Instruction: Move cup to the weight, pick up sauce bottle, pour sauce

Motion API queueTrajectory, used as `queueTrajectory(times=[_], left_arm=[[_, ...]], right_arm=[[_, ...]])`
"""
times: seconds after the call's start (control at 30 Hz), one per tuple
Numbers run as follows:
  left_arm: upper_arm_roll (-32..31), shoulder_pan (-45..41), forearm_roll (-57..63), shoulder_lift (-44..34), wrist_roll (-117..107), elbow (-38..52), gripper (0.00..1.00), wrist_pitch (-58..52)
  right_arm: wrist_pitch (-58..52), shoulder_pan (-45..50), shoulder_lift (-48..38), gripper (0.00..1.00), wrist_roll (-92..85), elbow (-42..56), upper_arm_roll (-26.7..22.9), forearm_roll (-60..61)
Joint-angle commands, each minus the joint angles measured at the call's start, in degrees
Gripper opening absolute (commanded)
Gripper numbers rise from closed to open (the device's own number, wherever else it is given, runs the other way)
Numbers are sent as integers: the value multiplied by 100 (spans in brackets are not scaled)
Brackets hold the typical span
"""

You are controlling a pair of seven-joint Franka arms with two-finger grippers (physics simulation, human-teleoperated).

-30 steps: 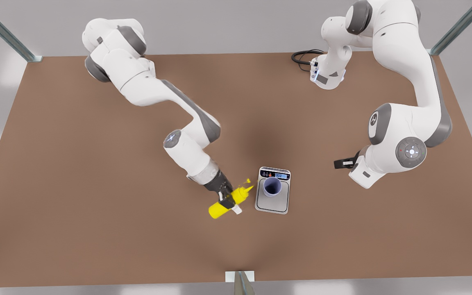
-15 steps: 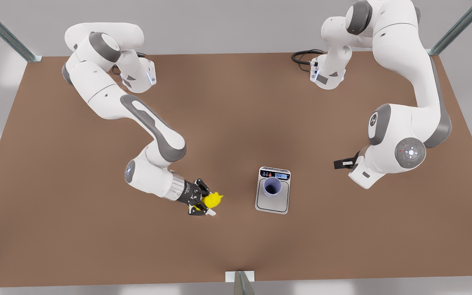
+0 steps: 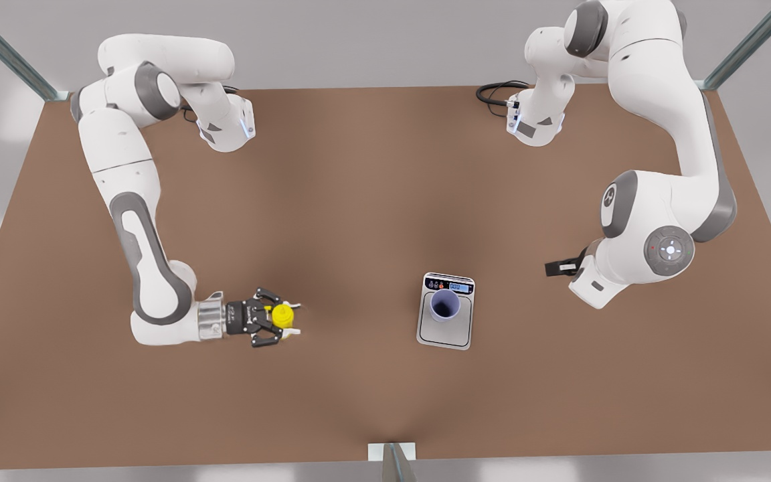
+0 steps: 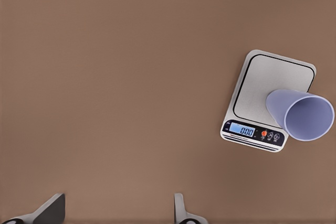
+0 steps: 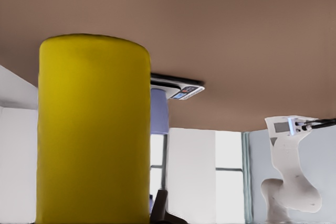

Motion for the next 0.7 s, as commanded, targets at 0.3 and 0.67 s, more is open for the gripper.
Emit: queueTrajectory(times=[0.3, 0.67], left_arm=[[-9, -9, 166, 71, 0, 5, 100, 9], [-17, -9, 175, 97, 0, 5, 100, 9]], right_arm=[[-958, -327, 164, 21, -525, -610, -301, 770], [-941, -345, 366, 21, -2019, -1261, -564, 340]])
